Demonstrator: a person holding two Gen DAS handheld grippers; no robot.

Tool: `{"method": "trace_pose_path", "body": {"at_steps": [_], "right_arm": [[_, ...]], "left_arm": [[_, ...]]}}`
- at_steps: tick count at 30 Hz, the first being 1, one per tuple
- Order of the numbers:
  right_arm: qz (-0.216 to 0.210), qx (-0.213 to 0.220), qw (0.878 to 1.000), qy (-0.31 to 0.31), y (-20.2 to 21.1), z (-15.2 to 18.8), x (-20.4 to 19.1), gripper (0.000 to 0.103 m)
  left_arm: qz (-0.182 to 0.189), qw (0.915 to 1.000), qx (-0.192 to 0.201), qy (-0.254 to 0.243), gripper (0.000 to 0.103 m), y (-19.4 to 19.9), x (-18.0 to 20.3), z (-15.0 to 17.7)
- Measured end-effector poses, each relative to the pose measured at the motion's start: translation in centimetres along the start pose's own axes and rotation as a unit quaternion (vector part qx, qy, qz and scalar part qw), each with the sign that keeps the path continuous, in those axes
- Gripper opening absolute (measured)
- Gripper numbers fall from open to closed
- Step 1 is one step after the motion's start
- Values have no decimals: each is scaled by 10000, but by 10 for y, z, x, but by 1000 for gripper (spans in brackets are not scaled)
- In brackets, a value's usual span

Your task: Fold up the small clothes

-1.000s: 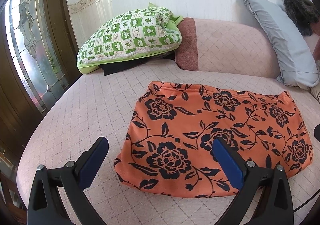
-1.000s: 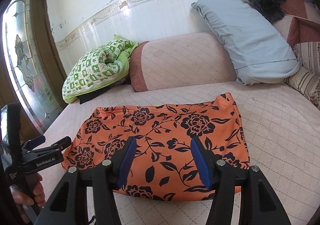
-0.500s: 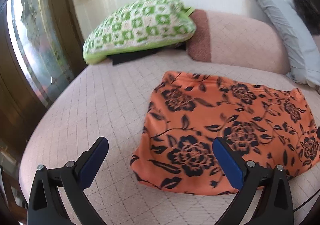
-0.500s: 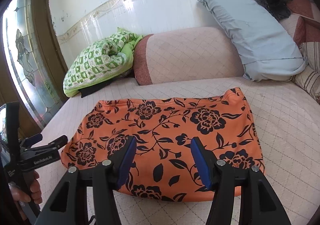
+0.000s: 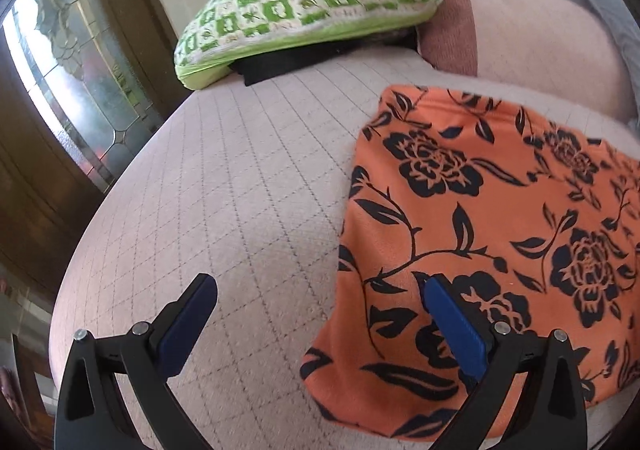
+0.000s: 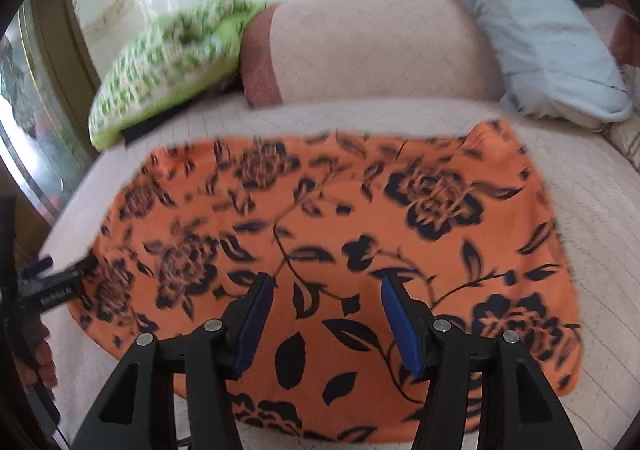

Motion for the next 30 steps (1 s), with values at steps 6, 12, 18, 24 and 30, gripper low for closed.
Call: {"method": "trace_pose_path", "body": {"at_steps": [6, 12, 18, 24, 30], "right_arm": [[14, -22, 10000, 77, -11, -1, 2, 62], [-223, 489, 9985, 121, 14, -9, -5, 62], [-329, 468, 9977, 372, 14, -5, -20, 62], [-146, -9, 9985, 518, -8, 8, -27, 62], [-377, 373, 9978, 389, 20, 9, -29, 62]], "left_arm": [[-8, 10000, 85, 30, 103, 3, 1, -5], [31, 9997, 225, 76, 103, 13, -1, -7], [70, 9994, 297, 160, 103, 21, -9, -8], [112, 9992, 331, 217, 103, 29, -15, -6], [188, 9984, 424, 320, 103, 40, -22, 0]]}}
Point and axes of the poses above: each gripper's, at about its wrist camera, not at the fingertips, and y roughly against the way its jaws point, x to its right, z to its underside, the point moved 4 cm from there along -y, roughly the way its jaws point, and after that the axes turned 11 degrees about -z, right-handed, at the moved point
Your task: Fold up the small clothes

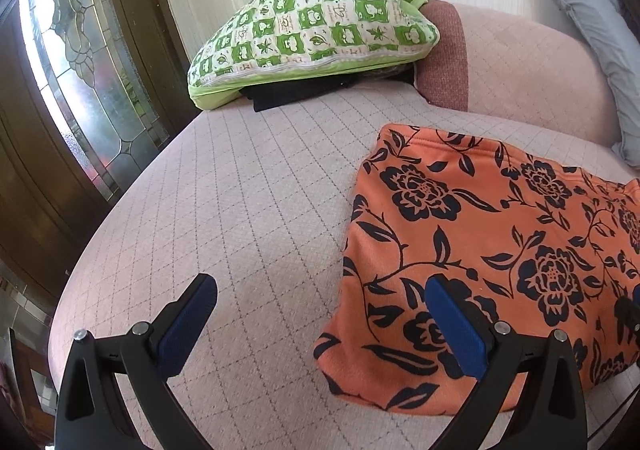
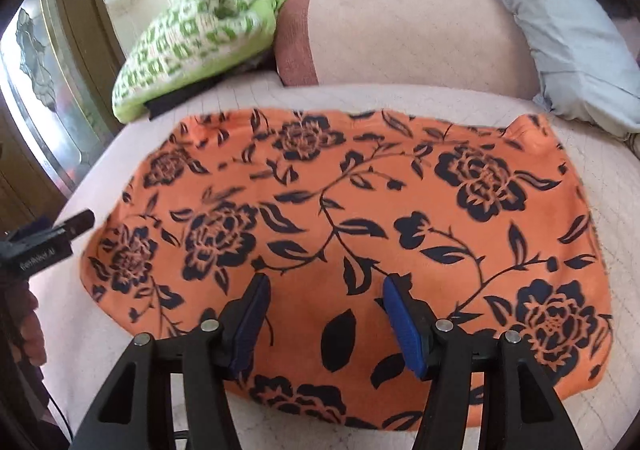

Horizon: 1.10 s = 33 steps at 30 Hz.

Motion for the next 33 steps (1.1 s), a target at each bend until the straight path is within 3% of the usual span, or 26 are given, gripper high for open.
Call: {"method": "trace_pose_path", "body": {"at_steps": [9, 14, 17, 20, 23, 26, 27, 31, 33], "right_arm": [[-111, 413, 9991, -9, 33, 3, -8, 62], [-84, 397, 9991, -124, 41, 10, -1, 62], [-41, 365, 9992, -128, 44, 14, 4, 62], [-55, 352, 9992, -175, 46, 15, 8, 62], [-30, 356, 9993, -111, 47, 14, 9, 62], [-33, 339, 9994, -118, 46, 13, 12, 62], [-27, 326, 9994, -139, 45, 13, 13, 62], [-31, 336, 9993, -189, 43, 8, 17, 62], [-48, 370, 9991, -212, 42, 5, 19, 62]], "left_arm": [[169, 9998, -18, 103, 103, 12, -6, 9], [849, 9922, -776, 475, 103, 1, -4, 23], [1412, 9749, -1544, 758, 103, -12, 0, 37], [1772, 9557, -2068, 1112, 103, -23, -1, 50], [2150, 9403, -2258, 1365, 103, -28, 1, 55], [2418, 9344, -2203, 1412, 103, -30, 9, 53], [2457, 9334, -2206, 1402, 102, -33, 13, 52], [2220, 9482, -1881, 1279, 94, -39, 22, 45], [2166, 9517, -1685, 1380, 79, -45, 21, 37]]}}
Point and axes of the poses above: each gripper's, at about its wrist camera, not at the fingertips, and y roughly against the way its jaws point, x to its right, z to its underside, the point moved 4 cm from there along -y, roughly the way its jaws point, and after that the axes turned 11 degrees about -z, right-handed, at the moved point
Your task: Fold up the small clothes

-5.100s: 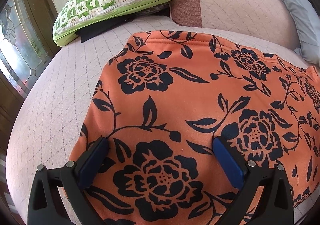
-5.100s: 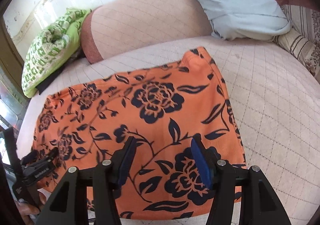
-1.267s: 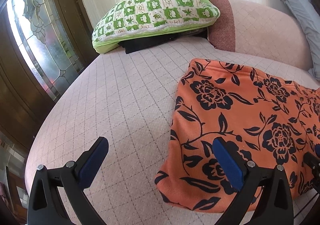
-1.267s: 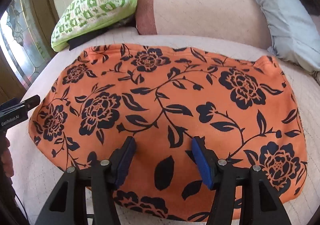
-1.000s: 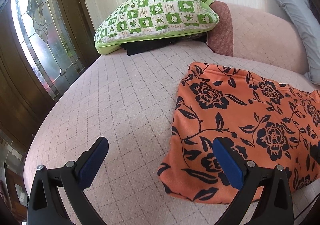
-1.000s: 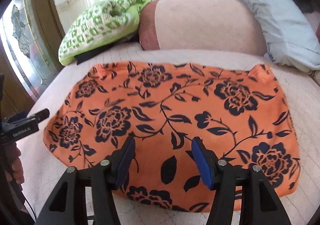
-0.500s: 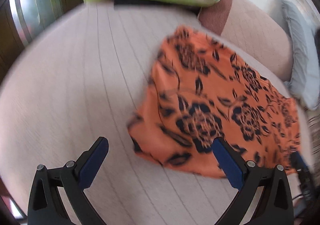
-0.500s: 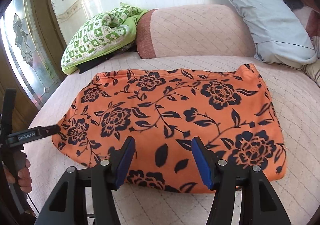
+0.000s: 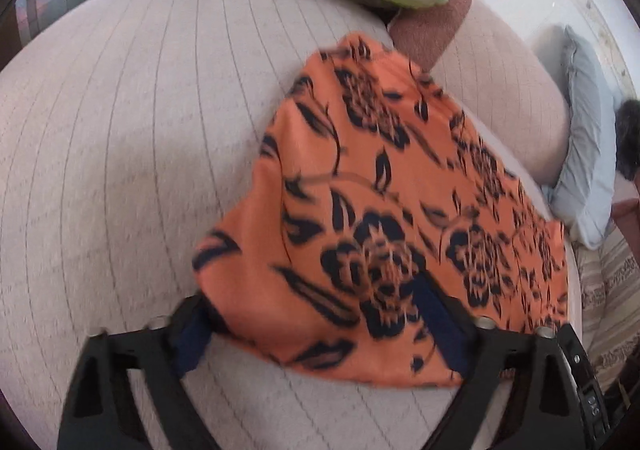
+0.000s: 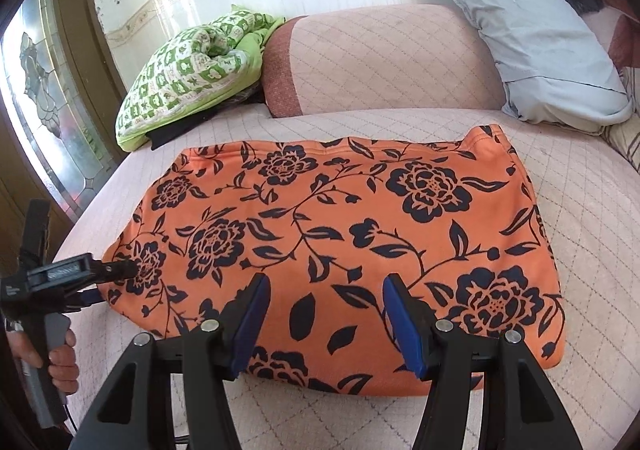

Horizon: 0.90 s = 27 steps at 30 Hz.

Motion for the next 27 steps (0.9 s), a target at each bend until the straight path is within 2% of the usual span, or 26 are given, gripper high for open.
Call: {"method": "trace_pose_path", "body": {"at_steps": [2, 6, 8, 14, 19, 24, 27], "right_arm": [[-28, 15, 10000, -30, -1, -2, 1, 62], [-57, 16, 9999, -96, -3, -6, 4, 62], [-51, 42, 9999, -106, -3, -7, 5, 62], [-94, 125, 9997, -189, -1, -11, 10, 62], [-108, 261, 9975, -652, 10, -16, 37, 62], [28, 445, 9936, -1038, 30, -21, 75, 62], [70, 628, 9902, -1247, 49, -26, 100, 62]], "left_arm": [[-83, 9998, 158, -35, 52, -7, 1, -9], [100, 9997, 243, -2, 35, -16, 0, -20], [198, 9994, 253, -104, 24, -15, 3, -21], [333, 9987, 355, -178, 17, -8, 7, -24], [411, 9934, 871, -616, 16, 33, 37, -23], [455, 9803, 1324, -1391, 16, 78, 116, -15], [693, 9688, 1455, -1882, 15, 99, 184, -3]]}}
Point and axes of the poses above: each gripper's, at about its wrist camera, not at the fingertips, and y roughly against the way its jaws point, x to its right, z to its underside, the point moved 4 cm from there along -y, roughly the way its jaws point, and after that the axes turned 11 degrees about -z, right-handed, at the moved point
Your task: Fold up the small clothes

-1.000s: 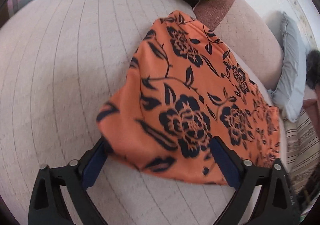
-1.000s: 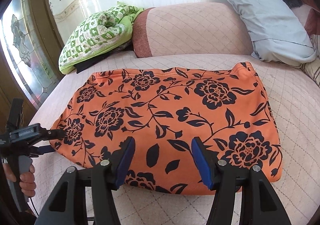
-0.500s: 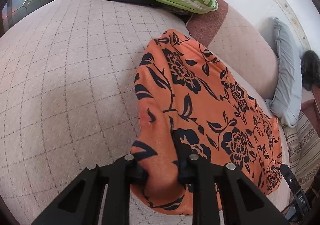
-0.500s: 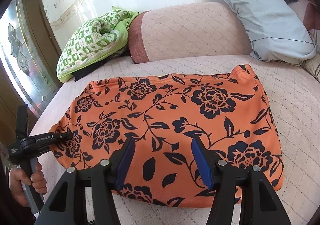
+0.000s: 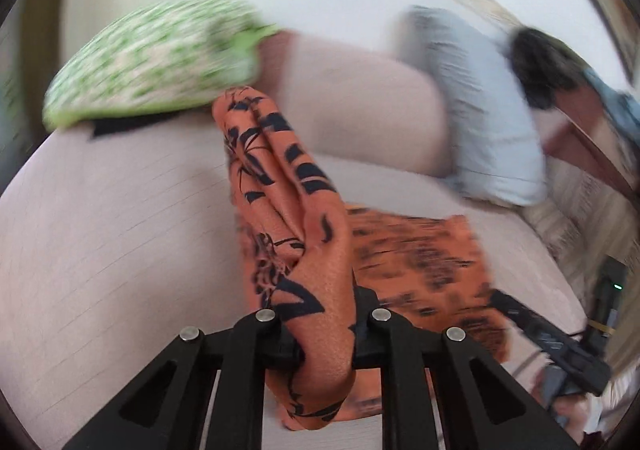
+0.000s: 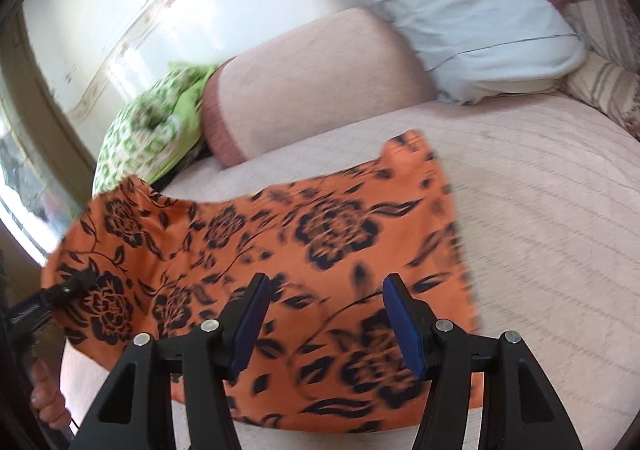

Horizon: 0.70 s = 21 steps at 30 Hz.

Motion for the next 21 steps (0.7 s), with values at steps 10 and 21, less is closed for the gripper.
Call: {"method": "trace_pose_path", "body": {"at_steps": [10, 21], "right_arm": [[277, 667, 9911, -1114, 41, -48, 111, 62], [-645, 49, 9974, -307, 12, -46, 49, 63]], "left_arm": [[1325, 9762, -1312, -1111, 37, -77, 208, 36], [-683, 9879, -382, -1336, 71, -61, 65, 20]]}}
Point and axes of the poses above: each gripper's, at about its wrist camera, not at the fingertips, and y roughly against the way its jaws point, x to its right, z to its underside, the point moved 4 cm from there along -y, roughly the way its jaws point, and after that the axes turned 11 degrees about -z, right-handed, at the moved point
